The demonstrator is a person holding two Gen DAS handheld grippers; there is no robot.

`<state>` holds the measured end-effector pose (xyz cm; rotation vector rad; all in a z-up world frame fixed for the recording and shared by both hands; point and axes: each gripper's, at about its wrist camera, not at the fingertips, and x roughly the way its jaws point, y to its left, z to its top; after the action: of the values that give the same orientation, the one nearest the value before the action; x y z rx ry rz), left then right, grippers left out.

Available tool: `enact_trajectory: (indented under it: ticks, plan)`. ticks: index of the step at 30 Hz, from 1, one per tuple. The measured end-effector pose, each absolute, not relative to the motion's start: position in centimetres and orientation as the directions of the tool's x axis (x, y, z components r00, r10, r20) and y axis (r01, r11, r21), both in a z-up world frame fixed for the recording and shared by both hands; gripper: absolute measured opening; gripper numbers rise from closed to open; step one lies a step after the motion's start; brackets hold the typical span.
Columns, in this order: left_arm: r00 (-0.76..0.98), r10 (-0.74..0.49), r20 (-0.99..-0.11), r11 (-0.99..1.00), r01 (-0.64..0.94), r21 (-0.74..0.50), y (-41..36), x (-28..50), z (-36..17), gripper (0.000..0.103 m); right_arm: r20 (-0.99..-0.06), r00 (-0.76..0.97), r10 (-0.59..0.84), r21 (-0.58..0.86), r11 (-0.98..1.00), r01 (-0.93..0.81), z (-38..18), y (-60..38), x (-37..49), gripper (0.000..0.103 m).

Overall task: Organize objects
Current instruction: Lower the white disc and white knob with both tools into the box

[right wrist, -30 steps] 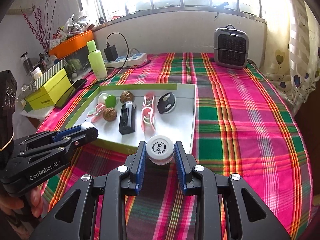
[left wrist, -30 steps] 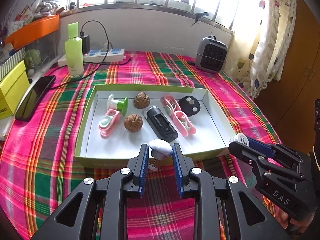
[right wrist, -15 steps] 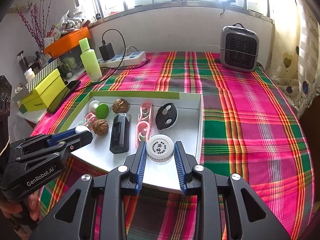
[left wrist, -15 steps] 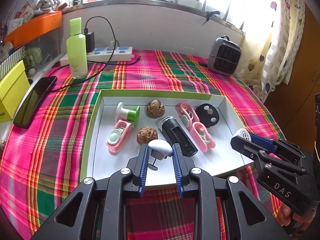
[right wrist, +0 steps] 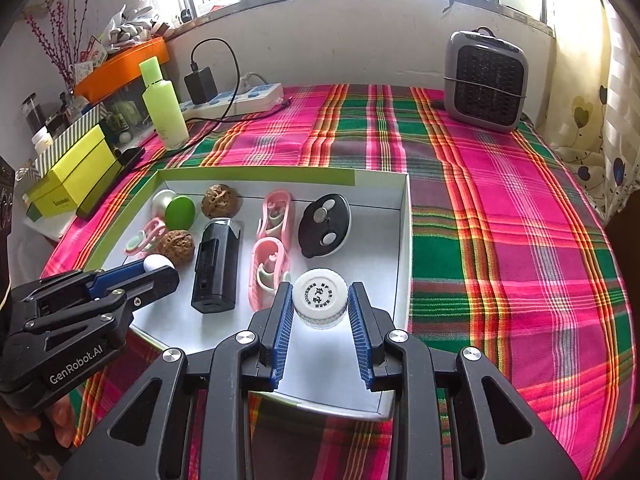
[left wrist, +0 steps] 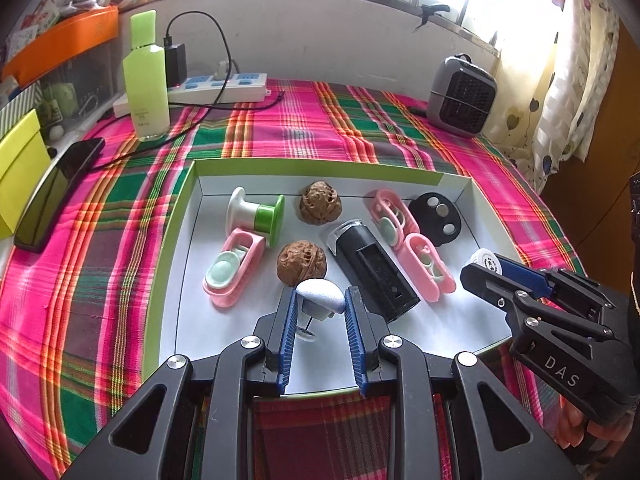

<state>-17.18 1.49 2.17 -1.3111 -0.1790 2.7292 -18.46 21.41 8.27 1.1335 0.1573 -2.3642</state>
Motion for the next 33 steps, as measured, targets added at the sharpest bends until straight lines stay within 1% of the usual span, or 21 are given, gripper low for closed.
enact_trajectory:
  ticks: [26, 33]
  plan:
    - [-0.612, 0.121, -0.782, -0.991, -0.032, -0.128, 1.43, -17.65, 1.67, 0.023, -0.758, -0.523, -0.389, 0.089, -0.856, 0.509, 7.98, 20.64, -18.67, 0.030]
    - [-0.613, 0.109, -0.783, -0.993, -0.027, -0.117, 1.56, -17.52, 1.77, 0.027, -0.760, -0.526, -0.383, 0.084, -0.859, 0.504, 7.99, 20.58, -18.64, 0.030]
